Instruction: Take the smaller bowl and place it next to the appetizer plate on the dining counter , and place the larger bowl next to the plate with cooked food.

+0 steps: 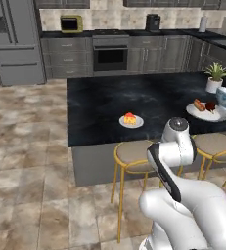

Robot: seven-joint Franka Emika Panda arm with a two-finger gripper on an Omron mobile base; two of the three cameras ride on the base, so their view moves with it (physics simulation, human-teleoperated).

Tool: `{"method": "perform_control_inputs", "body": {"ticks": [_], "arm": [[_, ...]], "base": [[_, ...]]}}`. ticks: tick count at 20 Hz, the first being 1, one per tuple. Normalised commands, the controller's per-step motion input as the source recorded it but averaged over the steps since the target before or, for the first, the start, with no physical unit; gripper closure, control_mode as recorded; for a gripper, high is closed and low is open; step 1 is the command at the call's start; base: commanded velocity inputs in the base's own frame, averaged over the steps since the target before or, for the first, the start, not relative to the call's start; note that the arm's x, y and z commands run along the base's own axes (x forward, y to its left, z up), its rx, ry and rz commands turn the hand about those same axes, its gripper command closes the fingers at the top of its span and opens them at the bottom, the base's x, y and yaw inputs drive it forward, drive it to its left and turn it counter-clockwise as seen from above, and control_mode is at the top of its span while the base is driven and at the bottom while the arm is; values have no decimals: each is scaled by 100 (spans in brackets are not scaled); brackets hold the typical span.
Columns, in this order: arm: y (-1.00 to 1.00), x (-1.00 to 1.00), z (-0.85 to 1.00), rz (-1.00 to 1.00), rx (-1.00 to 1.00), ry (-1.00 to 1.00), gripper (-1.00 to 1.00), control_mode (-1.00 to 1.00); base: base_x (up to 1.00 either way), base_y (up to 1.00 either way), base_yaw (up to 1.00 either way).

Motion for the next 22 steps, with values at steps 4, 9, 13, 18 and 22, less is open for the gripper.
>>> {"method": "perform_control_inputs", "body": {"ticks": [4,9,13,18,22], "arm": [[0,0,0,0,0,0,-100,100],[0,0,0,0,0,0,-100,100],[0,0,0,0,0,0,-100,100],[0,0,0,0,0,0,-100,100],[0,0,0,0,0,0,-100,100]], "base": [[8,100,-32],[18,100,-29],[34,100,-30],[52,100,-20],[55,100,-31]]}}
